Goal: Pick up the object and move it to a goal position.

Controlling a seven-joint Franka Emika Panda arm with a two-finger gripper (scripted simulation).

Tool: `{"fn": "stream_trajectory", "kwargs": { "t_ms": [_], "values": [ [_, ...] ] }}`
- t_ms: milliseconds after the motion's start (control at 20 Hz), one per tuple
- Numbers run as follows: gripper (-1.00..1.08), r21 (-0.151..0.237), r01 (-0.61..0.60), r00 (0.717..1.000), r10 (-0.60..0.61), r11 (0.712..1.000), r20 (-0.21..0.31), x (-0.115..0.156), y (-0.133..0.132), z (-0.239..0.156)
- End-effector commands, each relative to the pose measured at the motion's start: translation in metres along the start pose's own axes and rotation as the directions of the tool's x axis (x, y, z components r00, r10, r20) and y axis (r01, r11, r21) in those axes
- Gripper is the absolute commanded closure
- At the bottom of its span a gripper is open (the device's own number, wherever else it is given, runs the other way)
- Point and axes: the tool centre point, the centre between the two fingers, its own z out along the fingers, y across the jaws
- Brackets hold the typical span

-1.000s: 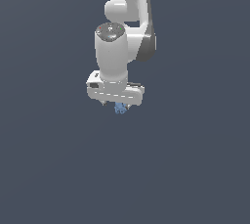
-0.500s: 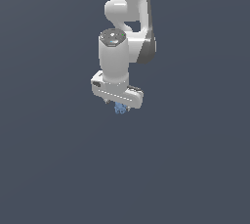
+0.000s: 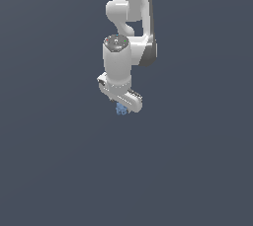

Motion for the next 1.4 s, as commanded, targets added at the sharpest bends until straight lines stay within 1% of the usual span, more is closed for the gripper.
{"fn": "stream_trajectory", "kwargs": {
  "t_ms": [0, 200, 400, 600, 900, 1150, 1350],
  "values": [
    [-0.92, -0.001, -0.070, 0.998, 0.070, 0.998, 0.002, -0.005, 0.003, 0.005],
    [-0.92, -0.004, -0.178, 0.984, 0.178, 0.984, 0.006, -0.013, 0.007, 0.014],
    [-0.92, -0.008, -0.284, 0.959, 0.284, 0.959, 0.008, -0.021, 0.012, 0.022],
    [-0.92, -0.012, -0.387, 0.922, 0.388, 0.922, 0.008, -0.030, 0.018, 0.030],
    [-0.92, -0.019, -0.520, 0.854, 0.521, 0.854, 0.007, -0.041, 0.026, 0.040],
    [-0.92, -0.023, -0.593, 0.805, 0.593, 0.805, 0.005, -0.047, 0.030, 0.046],
    [-0.92, -0.024, -0.628, 0.778, 0.629, 0.778, 0.003, -0.050, 0.033, 0.049]
  ]
}}
